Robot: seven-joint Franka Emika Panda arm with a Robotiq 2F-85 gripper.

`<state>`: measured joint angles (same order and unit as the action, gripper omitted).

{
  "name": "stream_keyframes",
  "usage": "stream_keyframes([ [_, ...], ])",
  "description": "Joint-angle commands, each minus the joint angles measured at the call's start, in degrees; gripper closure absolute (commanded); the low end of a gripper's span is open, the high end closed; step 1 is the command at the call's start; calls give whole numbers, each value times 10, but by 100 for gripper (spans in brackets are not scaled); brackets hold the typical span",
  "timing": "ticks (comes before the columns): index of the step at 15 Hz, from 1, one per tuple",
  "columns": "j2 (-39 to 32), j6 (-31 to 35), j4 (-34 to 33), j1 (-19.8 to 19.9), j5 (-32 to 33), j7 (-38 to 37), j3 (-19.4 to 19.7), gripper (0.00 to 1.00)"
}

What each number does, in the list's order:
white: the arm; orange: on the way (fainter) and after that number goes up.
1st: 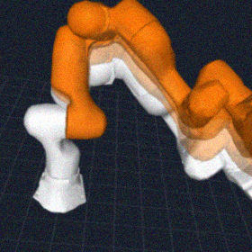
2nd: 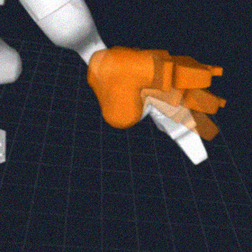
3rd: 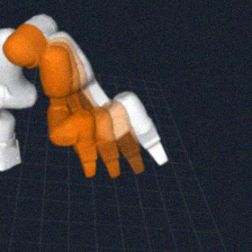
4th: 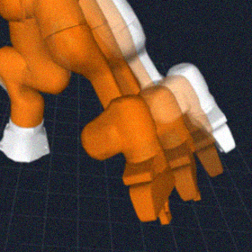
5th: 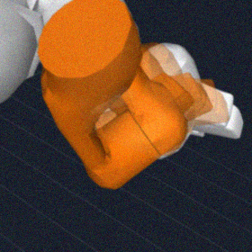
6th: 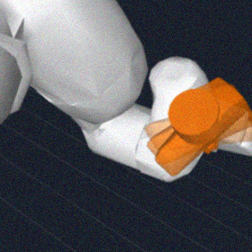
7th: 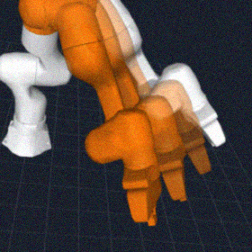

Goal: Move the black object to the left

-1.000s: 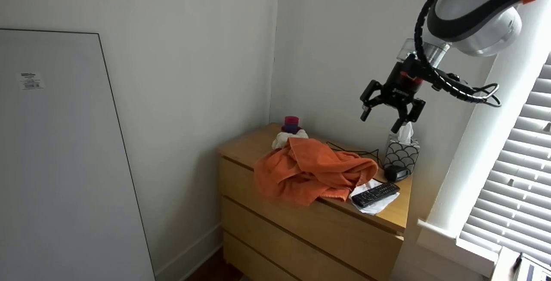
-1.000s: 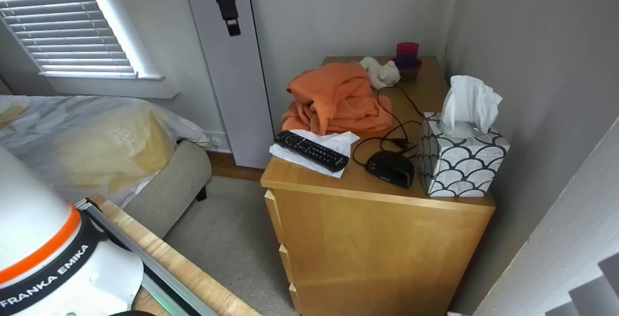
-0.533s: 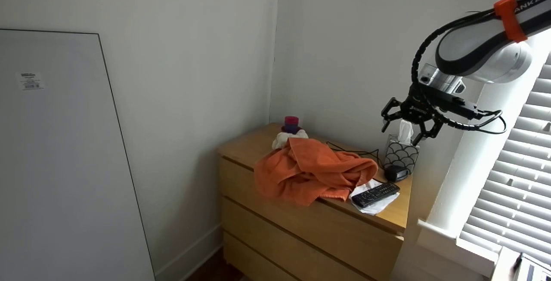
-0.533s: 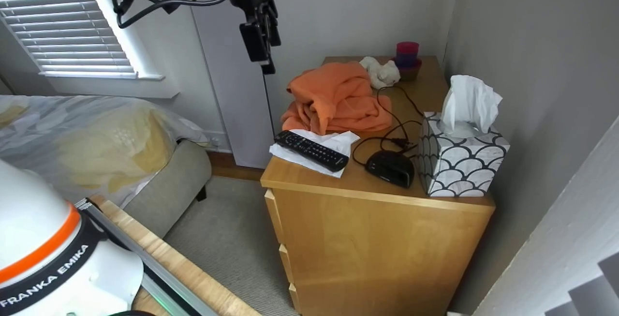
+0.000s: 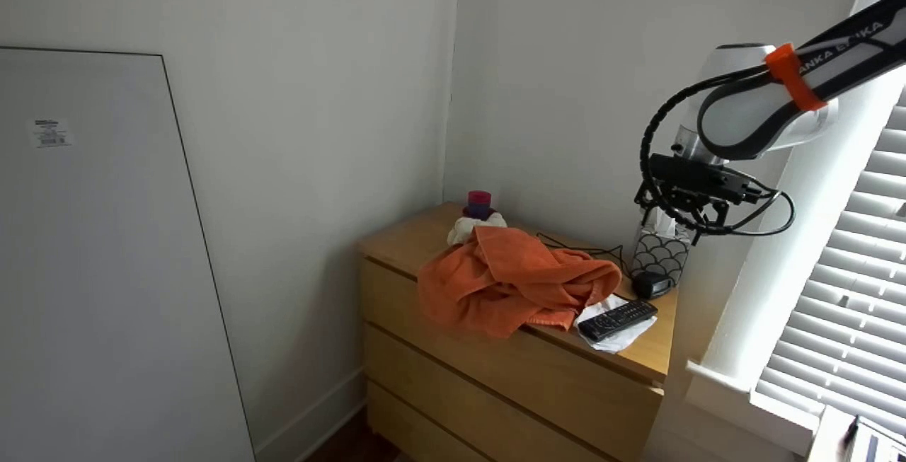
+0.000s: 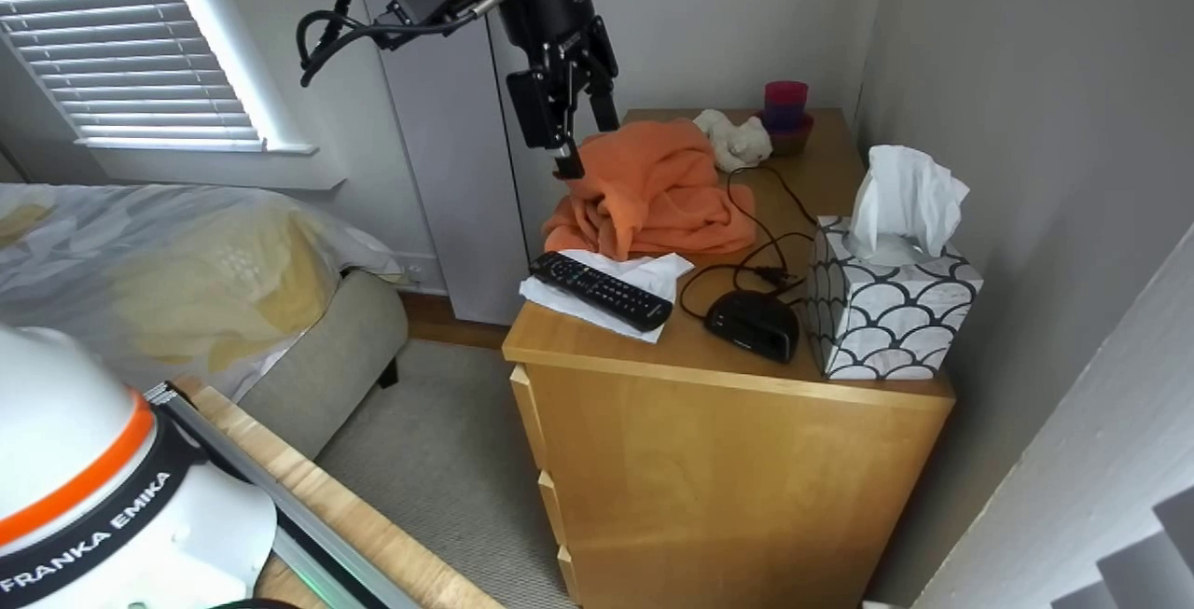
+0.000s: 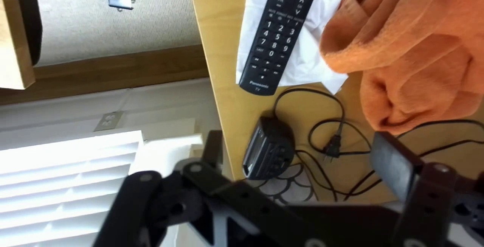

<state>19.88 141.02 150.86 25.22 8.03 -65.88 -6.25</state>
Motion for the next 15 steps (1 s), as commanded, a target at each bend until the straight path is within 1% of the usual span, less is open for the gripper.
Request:
stream_keyframes([
  [1, -14, -4, -7, -23, 40, -38, 29, 0],
  [4, -25, -4, -11, -32, 48, -44, 42, 0],
  [10, -21, -4, -11, -36, 47, -44, 42, 0],
  [12, -63, 20, -31, -27, 68, -56, 46, 0],
  [13, -77, 19, -39, -30, 64, -50, 54, 0],
  [15, -109, 31, -53, -24, 82, -62, 66, 0],
])
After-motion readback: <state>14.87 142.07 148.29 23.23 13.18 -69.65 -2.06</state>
